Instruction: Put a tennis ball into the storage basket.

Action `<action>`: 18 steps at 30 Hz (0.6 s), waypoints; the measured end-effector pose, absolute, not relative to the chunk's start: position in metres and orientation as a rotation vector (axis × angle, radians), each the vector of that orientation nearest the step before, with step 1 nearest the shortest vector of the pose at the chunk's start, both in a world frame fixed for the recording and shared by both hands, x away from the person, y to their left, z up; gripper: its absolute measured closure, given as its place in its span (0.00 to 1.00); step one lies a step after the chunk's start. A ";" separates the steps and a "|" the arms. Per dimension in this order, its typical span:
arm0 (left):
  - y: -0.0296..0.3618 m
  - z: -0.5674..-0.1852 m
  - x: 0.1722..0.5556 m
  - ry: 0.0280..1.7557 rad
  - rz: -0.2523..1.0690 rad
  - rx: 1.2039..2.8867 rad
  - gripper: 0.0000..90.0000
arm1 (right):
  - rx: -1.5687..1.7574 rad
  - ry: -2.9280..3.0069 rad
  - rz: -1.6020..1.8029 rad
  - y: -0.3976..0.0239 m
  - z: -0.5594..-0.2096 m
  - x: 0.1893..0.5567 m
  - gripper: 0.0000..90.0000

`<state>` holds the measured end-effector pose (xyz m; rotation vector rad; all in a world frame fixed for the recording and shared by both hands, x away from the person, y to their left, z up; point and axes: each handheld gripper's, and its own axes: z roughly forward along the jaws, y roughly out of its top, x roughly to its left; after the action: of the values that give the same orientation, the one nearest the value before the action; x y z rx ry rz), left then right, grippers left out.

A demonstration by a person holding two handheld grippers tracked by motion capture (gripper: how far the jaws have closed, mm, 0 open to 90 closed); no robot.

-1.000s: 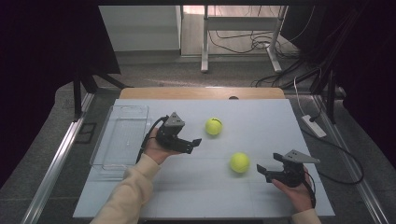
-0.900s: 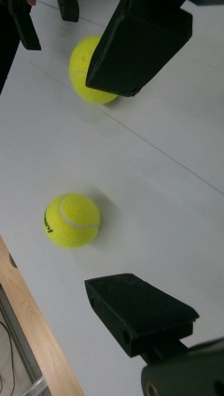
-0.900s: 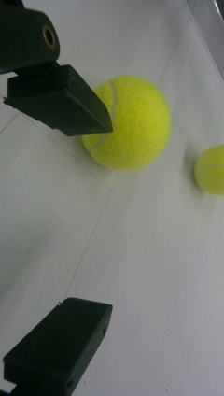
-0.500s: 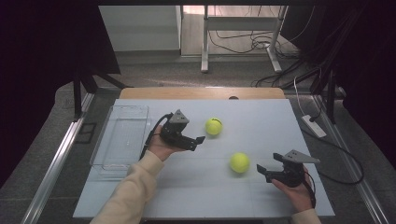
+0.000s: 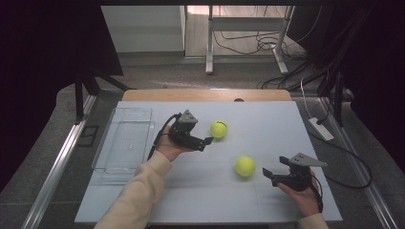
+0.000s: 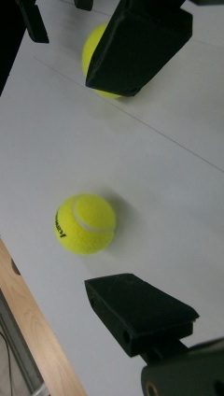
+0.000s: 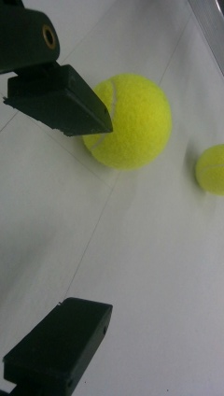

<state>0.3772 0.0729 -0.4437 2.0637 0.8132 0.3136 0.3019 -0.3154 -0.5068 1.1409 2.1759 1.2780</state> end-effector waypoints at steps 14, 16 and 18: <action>0.061 -0.452 0.394 0.827 0.300 2.089 0.08 | 1.151 2.172 1.275 -0.318 -0.507 0.302 0.13; 0.061 -0.452 0.395 0.829 0.298 2.088 0.08 | 1.151 2.171 1.279 -0.318 -0.507 0.302 0.13; 0.059 -0.452 0.396 0.829 0.292 2.091 0.08 | 1.153 2.170 1.281 -0.318 -0.507 0.302 0.13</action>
<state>0.3965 0.0595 -0.4524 2.0911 0.8287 0.2915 0.3016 -0.3180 -0.5073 1.1530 2.1695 1.2809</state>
